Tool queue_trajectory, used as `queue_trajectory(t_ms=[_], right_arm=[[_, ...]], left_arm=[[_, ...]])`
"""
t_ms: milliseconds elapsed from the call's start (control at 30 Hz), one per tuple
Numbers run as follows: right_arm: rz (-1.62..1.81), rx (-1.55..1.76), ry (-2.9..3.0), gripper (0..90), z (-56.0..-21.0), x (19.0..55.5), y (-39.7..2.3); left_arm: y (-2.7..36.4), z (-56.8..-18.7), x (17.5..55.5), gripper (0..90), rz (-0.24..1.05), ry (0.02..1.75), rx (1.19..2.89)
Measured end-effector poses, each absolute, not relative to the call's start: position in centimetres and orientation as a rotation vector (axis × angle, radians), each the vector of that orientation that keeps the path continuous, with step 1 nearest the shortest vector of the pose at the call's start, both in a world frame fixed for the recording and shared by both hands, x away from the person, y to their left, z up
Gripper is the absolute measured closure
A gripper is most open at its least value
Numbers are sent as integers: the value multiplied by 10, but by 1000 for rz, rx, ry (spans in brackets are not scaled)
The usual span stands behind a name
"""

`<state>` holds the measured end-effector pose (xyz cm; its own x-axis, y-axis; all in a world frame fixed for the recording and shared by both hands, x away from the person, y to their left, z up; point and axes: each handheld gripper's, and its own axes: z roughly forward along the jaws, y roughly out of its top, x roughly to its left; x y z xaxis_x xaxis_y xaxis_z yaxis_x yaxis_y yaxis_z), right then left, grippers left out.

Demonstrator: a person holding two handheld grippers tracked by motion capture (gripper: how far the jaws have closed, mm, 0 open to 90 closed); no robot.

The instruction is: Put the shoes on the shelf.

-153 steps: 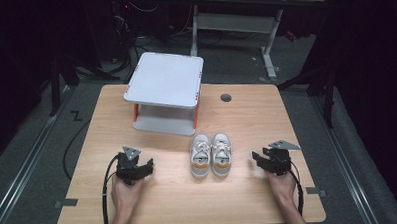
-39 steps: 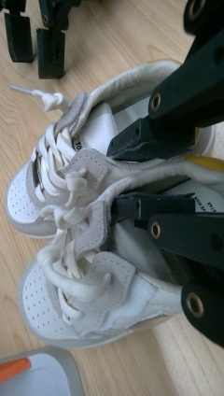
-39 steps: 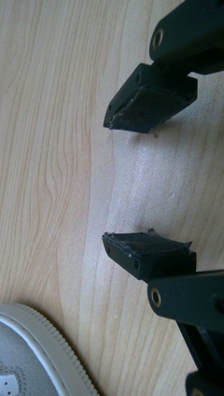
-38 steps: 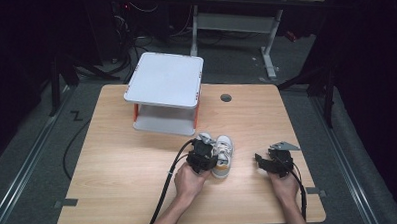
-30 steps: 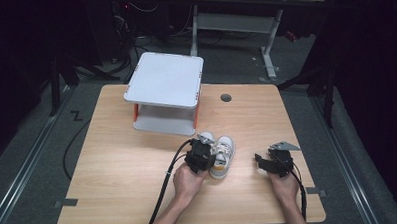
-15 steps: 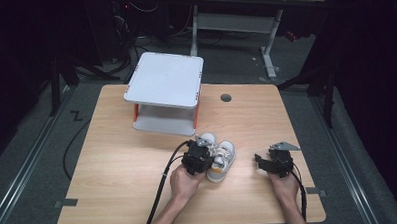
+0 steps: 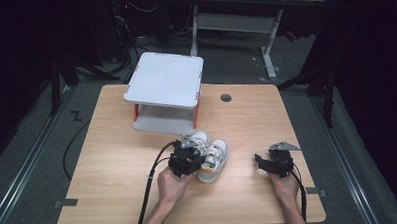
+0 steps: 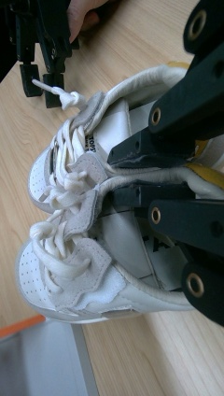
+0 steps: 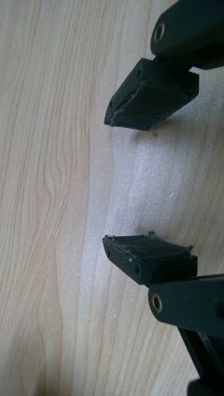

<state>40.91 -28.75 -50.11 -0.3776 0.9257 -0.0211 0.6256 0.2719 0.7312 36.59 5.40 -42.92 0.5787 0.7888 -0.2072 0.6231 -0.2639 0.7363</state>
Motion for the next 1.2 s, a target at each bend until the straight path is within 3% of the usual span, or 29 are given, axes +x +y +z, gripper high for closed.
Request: queue_trajectory(t_ms=[833,1200], right_arm=[[894,1400,2097,350,-501,409,-287],[895,1400,2097,348,-501,409,-287]], left_arm=[[121,-418,369,811,417,1177,2041],[139,-421,388,811,408,1227,1992]])
